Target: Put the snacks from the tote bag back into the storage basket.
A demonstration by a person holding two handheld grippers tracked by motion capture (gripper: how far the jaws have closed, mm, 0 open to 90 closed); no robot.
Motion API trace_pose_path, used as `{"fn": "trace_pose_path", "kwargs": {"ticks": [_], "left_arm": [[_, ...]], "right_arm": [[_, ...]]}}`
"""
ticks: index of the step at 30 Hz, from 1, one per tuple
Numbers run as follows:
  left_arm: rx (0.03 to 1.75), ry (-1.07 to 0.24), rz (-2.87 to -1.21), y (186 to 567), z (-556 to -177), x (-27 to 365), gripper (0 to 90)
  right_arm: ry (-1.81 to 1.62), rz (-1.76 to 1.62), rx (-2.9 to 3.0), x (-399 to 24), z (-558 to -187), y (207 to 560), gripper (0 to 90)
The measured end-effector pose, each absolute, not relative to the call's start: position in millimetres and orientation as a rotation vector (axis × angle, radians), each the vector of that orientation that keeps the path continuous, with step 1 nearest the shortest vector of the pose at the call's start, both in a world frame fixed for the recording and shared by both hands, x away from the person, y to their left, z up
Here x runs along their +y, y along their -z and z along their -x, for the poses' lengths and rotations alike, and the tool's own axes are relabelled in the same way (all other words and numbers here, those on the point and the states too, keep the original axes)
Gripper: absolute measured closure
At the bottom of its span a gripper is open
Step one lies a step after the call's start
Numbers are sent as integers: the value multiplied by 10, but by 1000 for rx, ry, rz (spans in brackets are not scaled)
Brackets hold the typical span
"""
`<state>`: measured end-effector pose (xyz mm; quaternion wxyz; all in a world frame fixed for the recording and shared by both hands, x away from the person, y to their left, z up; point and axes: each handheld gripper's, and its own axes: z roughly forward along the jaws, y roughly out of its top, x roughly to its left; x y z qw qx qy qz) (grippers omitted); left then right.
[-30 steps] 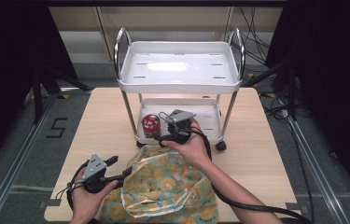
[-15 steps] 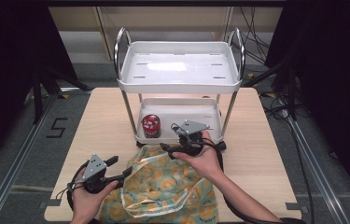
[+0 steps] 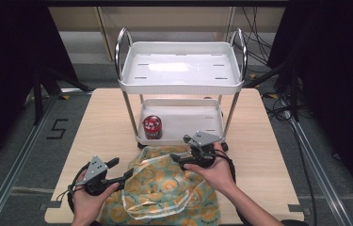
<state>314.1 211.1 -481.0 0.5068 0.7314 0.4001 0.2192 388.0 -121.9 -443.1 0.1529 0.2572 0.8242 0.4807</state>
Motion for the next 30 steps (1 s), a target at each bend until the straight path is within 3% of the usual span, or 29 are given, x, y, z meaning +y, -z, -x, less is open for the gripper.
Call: {"fn": "trace_pose_path", "kwargs": {"ticks": [30], "left_arm": [[973, -515, -1779, 4893, -3136, 2067, 291]], "right_arm": [[-1365, -812, 2357, -1582, -3560, 4784, 240]]}}
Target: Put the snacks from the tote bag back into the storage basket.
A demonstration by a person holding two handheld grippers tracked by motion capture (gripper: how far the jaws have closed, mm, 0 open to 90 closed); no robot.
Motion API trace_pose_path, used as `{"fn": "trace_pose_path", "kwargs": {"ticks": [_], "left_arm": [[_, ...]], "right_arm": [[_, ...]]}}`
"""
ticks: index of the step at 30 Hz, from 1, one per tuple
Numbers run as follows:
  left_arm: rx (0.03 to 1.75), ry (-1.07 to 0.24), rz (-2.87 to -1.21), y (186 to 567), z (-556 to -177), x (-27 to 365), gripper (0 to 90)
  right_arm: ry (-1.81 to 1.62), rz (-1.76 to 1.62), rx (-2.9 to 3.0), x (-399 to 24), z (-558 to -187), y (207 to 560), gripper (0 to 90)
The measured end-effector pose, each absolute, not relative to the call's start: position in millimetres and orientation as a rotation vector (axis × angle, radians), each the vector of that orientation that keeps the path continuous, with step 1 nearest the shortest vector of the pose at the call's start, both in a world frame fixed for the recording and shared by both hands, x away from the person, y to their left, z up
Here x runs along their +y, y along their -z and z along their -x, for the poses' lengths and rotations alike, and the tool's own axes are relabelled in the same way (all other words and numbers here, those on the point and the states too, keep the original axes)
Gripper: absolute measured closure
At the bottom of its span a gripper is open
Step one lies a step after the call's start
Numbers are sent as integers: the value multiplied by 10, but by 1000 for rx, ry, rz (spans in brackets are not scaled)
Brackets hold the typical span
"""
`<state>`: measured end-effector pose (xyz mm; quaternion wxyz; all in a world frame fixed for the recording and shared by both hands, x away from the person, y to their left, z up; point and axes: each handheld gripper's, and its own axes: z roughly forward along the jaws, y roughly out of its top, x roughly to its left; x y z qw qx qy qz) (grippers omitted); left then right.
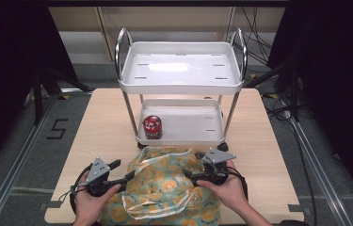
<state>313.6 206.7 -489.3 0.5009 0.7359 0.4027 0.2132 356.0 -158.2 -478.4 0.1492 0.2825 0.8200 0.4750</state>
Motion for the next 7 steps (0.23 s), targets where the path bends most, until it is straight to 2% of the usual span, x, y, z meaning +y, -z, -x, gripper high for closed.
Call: {"fn": "trace_pose_path", "kwargs": {"ticks": [7], "left_arm": [[977, -513, -1769, 4910, -3142, 2059, 291]], "right_arm": [[-1365, -809, 2352, -1604, -3548, 4788, 240]]}}
